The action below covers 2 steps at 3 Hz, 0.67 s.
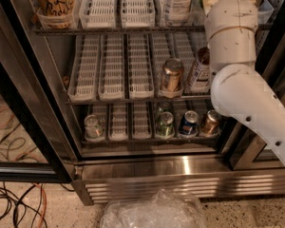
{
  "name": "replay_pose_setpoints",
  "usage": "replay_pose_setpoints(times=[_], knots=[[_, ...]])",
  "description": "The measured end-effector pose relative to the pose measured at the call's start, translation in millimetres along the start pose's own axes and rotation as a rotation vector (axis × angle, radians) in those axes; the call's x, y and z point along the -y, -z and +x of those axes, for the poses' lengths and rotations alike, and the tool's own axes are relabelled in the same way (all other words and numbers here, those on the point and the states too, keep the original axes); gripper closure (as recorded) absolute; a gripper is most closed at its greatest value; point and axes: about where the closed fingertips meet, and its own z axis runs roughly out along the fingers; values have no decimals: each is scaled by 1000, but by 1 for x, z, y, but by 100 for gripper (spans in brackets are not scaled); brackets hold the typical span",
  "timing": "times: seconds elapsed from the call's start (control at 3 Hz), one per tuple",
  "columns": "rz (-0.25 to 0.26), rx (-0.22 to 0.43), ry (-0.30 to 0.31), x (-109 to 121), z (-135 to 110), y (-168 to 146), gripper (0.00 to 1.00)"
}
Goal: Pick green can from top shelf of fridge
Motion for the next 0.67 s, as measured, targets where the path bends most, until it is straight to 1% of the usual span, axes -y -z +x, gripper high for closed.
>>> replay_pose_setpoints(times=[0.33,0.67], knots=[[-15,-12,-3,-3,-4,11,100],[-32,-42,-5,-5,-2,26,100]])
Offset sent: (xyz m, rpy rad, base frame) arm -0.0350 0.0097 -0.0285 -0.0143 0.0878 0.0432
